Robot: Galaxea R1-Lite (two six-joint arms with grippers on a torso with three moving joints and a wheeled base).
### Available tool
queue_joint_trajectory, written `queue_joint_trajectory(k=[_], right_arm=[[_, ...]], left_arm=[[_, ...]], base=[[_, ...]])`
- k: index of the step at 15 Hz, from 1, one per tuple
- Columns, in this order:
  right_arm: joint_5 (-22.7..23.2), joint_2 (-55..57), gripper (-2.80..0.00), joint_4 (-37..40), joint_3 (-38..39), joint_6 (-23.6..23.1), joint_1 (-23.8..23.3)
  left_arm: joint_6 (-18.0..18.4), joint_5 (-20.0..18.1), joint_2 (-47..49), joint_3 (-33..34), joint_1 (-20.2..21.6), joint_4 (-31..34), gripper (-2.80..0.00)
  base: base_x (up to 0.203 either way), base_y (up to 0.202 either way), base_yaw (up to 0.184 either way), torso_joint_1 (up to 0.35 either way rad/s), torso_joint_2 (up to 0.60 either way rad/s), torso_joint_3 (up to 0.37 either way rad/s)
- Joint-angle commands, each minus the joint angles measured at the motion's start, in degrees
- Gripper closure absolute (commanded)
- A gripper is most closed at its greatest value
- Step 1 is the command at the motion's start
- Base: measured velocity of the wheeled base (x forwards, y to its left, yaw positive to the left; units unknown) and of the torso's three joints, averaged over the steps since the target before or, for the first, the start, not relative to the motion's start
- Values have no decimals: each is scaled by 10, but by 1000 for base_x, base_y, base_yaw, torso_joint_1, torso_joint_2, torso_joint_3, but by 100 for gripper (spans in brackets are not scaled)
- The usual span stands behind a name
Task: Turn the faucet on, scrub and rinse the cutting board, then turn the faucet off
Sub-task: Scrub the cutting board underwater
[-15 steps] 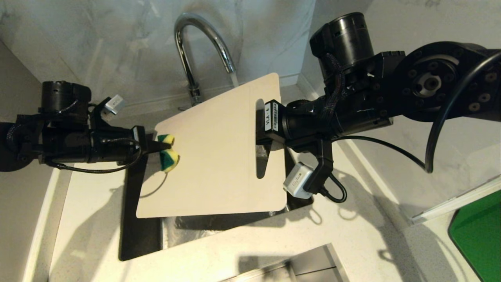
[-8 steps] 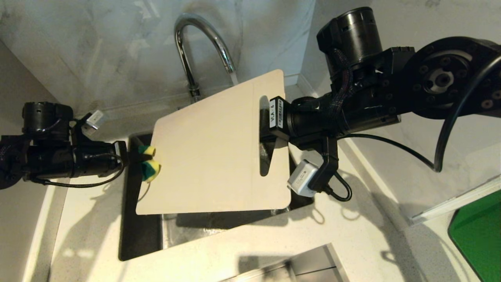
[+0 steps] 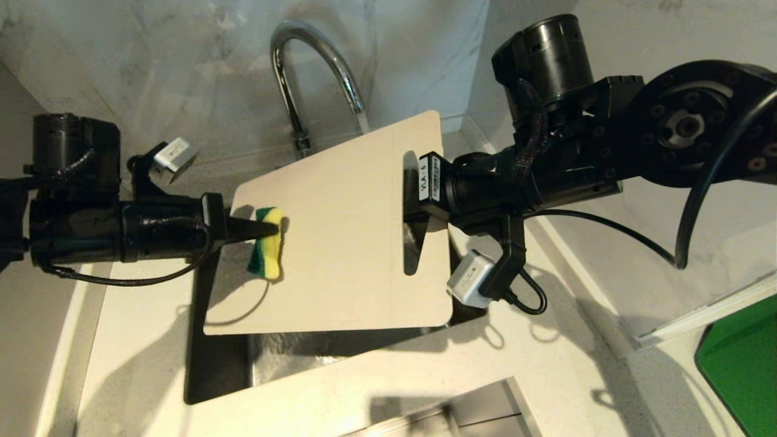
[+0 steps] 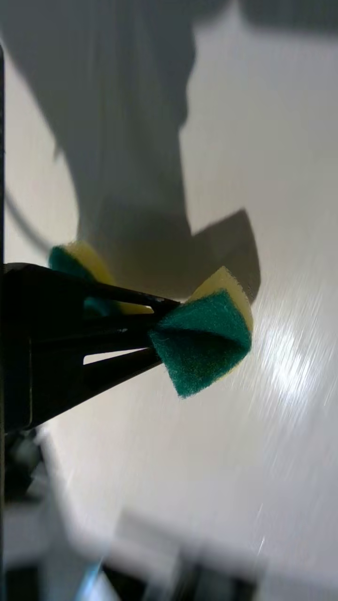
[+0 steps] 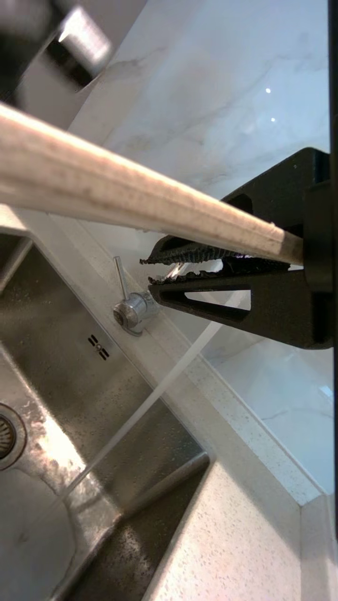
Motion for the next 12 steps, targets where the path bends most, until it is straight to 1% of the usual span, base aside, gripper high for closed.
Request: queue_joint_trajectory(k=[1,3,4,5,8,12], right_arm=[[0,2,0,1,-1,-9,0],[0,3,0,1,-1,-9,0],[0,3,0,1,-1,-9,0],[0,2,0,2,-1,-9,-1],[0,2,0,1,0,-9,-1],[0,1,0,1,5,-8,-1]], left_arm=[[-47,12,-38,-34,-100,28,0],[-81,35,-39,-46,-169,38,0],[-94,43,-36,-46,-192,41,0],[-102,46,-29,-40,-199,41,0],[-99,48,-19,-7,-194,37,0],[-91,46,-15,32,-147,20,0]], base=[[0,0,0,0,0,0],[0,0,0,0,0,0],[0,0,0,0,0,0],[0,0,0,0,0,0],[0,0,0,0,0,0],[0,0,0,0,0,0]])
